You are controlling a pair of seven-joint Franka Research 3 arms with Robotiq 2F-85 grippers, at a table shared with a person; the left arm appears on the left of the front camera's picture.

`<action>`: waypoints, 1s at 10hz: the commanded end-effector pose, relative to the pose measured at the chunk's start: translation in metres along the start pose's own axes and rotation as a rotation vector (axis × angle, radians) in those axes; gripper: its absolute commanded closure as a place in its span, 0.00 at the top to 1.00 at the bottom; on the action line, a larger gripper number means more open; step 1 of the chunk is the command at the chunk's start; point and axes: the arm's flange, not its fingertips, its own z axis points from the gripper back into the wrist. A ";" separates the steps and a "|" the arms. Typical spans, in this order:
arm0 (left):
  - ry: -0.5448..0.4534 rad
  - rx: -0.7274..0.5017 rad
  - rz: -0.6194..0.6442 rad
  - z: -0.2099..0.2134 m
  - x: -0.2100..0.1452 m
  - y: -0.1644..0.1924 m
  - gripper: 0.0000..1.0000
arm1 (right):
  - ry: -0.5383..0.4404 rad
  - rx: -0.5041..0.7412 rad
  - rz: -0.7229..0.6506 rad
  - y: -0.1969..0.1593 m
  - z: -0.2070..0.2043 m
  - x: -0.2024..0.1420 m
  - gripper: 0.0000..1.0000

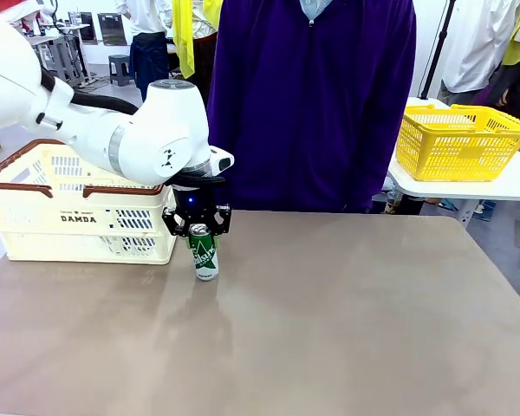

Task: Place the drinks into the Shopping basket.
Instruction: Pick up one drink and place it into the Shopping basket.

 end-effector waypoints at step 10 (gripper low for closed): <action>-0.152 -0.130 -0.077 0.190 -0.137 0.009 0.00 | 0.006 -0.002 -0.001 0.002 0.001 -0.001 1.00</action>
